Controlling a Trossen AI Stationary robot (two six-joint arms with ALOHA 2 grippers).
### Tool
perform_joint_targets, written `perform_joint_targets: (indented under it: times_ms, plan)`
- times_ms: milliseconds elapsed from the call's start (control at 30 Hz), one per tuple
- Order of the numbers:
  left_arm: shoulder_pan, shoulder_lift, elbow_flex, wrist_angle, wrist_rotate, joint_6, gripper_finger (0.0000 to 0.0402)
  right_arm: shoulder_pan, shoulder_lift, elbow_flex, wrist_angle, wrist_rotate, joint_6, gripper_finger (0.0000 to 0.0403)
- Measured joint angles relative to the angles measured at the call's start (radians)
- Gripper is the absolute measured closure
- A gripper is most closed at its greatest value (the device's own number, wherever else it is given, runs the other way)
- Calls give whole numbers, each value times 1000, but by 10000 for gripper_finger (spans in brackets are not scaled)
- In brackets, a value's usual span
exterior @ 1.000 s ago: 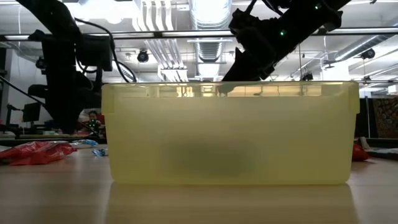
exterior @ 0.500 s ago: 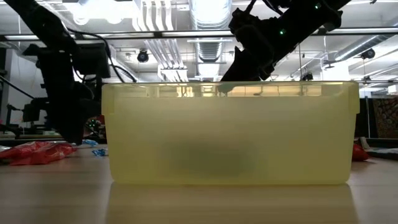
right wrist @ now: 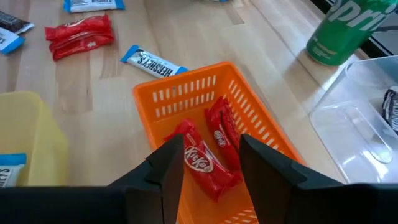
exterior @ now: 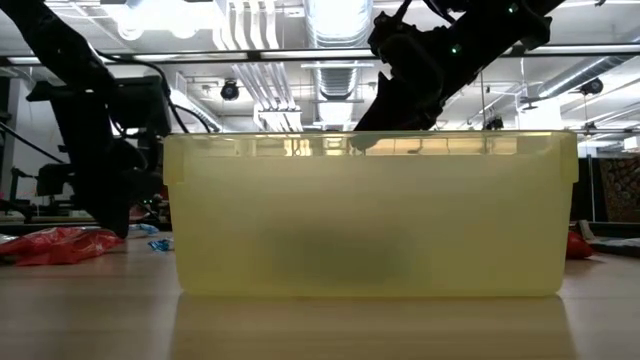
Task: Sort candy
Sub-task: Put the white candy into the yellow bin
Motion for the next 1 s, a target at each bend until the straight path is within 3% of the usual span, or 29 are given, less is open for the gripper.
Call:
perform_joint_targets:
  times_ms: [133,467,733,833,1000]
  plan:
    - [-14,-13,-1,33,3,20,394,0,0,0,0,0,-28,267]
    - [-158,-142,33,134,14,80,401,0,0,0,0,-1,-41,266]
    - [-388,-243,32,550,44,324,401,0,0,0,49,-3,-68,268]
    - [-499,-221,32,711,49,405,401,0,0,0,73,-11,-93,272]
    - [-642,-122,32,912,46,477,401,0,0,-1,191,-128,-161,270]
